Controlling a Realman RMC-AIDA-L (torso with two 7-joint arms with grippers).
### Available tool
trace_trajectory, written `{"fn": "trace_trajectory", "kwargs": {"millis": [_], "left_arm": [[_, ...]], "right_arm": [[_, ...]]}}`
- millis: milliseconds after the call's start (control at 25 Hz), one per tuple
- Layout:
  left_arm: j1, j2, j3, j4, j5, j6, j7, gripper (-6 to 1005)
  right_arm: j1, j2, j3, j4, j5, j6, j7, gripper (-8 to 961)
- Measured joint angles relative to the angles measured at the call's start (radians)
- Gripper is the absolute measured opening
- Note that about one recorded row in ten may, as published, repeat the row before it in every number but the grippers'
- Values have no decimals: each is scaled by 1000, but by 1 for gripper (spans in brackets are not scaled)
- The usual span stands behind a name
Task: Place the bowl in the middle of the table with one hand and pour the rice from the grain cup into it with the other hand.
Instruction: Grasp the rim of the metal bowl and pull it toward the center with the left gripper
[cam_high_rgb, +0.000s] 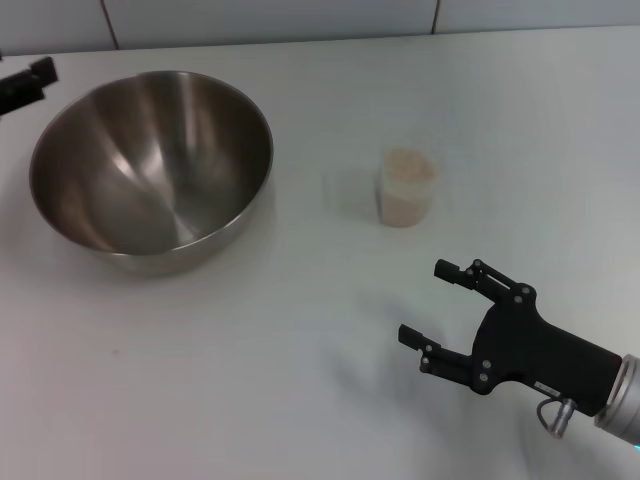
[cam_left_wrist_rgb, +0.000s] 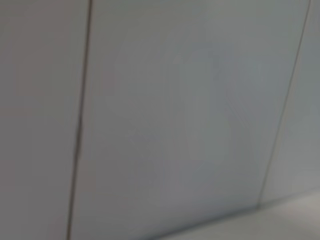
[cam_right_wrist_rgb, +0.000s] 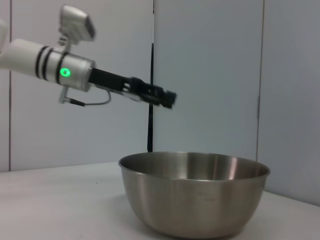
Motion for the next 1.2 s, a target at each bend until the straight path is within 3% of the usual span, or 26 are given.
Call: {"fn": "trace_trajectory", "kwargs": {"millis": [40,360,640,1200], "left_arm": [[-27,0,27,16,77,-26,-64,794],[-92,-2,69,16,292,-92,-213,782],[-121,-3,118,24,421,-146,-297,772],[-147,-3,203,6,514,-184,-381,751]], "right_arm": [[1,0,0,1,0,0,0,826],[1,0,0,1,0,0,2,825],[2,-1,-1,1,0,0,2,825],[2,-1,-2,0,0,-1,2,826]]}}
